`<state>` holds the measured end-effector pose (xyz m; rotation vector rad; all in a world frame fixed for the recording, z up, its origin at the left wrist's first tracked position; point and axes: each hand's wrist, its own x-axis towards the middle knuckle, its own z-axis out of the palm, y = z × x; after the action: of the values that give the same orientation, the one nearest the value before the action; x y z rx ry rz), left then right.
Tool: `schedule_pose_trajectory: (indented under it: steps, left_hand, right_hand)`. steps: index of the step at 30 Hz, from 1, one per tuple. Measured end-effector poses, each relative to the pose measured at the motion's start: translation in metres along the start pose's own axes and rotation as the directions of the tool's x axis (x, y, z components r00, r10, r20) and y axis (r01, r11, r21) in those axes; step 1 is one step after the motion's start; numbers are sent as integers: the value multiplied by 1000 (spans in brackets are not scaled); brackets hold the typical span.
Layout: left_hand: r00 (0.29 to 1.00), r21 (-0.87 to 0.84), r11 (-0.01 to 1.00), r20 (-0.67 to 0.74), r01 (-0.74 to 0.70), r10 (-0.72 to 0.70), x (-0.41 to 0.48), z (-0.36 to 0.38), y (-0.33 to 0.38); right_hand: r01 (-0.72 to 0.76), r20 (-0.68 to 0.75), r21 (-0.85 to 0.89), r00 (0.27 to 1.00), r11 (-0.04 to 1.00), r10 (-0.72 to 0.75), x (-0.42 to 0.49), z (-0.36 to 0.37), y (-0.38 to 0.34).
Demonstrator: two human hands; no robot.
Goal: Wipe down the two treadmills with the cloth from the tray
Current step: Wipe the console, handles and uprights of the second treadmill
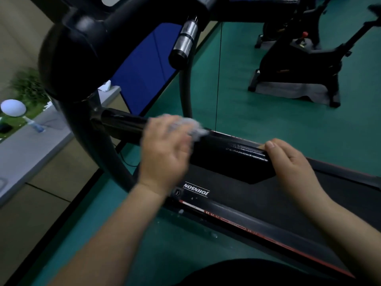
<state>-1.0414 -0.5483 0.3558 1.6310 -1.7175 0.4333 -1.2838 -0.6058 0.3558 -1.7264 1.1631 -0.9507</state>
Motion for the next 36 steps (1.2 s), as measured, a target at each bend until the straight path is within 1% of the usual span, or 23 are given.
schedule_pose_trajectory:
  steps: [2, 4, 6, 8, 9, 10, 12, 14, 17, 19, 20, 22, 23, 24, 25, 27, 28, 29, 30, 31, 34, 35, 36]
  left_hand:
    - [982, 83, 980, -74, 179, -173, 3, -15, -54]
    - [920, 95, 926, -186, 367, -345, 3, -22, -86]
    - [839, 42, 864, -269, 501, -473, 4, -18, -85]
    - [777, -16, 832, -347, 555, -525, 5, -5, -59]
    - [786, -29, 846, -355, 532, -507, 3, 1, -38]
    - [827, -33, 882, -334, 470, -453, 0, 8, -15]
    - [938, -40, 964, -224, 264, -266, -12, 18, 31]
    - [991, -83, 994, -107, 67, -76, -20, 20, 55]
    - [984, -90, 980, 0, -178, 179, -12, 9, 27]
    - [977, -51, 976, 13, -213, 214, -3, -3, -11]
    - [985, -18, 985, -2, -174, 174, -1, -10, -33]
    - [996, 52, 998, -81, -21, 25, -1, -19, -72]
    - [986, 51, 995, -143, 91, -83, -4, -19, -84]
    - [951, 8, 975, -223, 221, -214, -6, -15, -88]
    - [882, -81, 932, -303, 353, -361, -6, -8, -83]
    - [668, -333, 775, -392, 537, -632, -4, 13, -51]
    - [558, -444, 686, -399, 577, -727, -3, 24, -28]
    - [475, -518, 620, -399, 589, -785, -4, 34, -3]
    - [431, -560, 586, -396, 586, -810, -8, 44, 22]
    - [441, -570, 588, -389, 574, -809, -15, 52, 48]
    - [582, -590, 630, -305, 506, -754, -36, 65, 108]
    - [596, -605, 628, -293, 490, -747, -36, 66, 111]
    - [585, -616, 620, -298, 486, -754, -31, 66, 102]
  right_hand:
    - [1, 2, -17, 1000, 1000, -1, 0, -1, -3]
    - [5, 12, -24, 1000, 1000, -5, 0, -1, -3]
    - [3, 16, -30, 1000, 1000, -3, 0, -2, -1]
    - [8, 12, -34, 1000, 999, -7, 0, -3, 0]
    - [15, 12, -33, 1000, 999, -14, 0, -2, 0]
    - [24, 13, -32, 1000, 999, -23, 0, -2, 0]
    - [32, 10, -37, 999, 999, -32, 0, -2, 0]
    - [30, 14, -36, 999, 999, -29, 0, -2, 0]
    - [27, 25, -27, 999, 999, -27, -1, -3, -2]
    - [21, 31, -23, 999, 1000, -20, -1, -5, -2]
    - [16, 38, -24, 999, 1000, -15, -1, -5, -2]
    - [12, 48, -26, 999, 1000, -11, -1, -5, -3]
    - [9, 48, -30, 999, 1000, -8, -1, -5, -4]
    - [9, 44, -35, 999, 999, -7, -1, -5, -4]
    - [12, 39, -39, 999, 999, -11, -1, -4, -5]
    - [11, 39, -44, 999, 999, -9, -1, -5, -5]
    - [6, 43, -46, 999, 999, -4, -1, -6, -4]
    - [2, 47, -45, 999, 999, 0, -1, -7, -3]
    - [-1, 48, -43, 999, 999, 3, -2, -7, -3]
    - [-3, 52, -37, 999, 999, 5, -2, -8, -2]
    - [-12, 67, -25, 998, 1000, 13, -5, -8, -3]
    - [-9, 69, -23, 998, 1000, 10, -5, -8, -4]
    - [-6, 71, -25, 997, 1000, 8, -5, -8, -4]
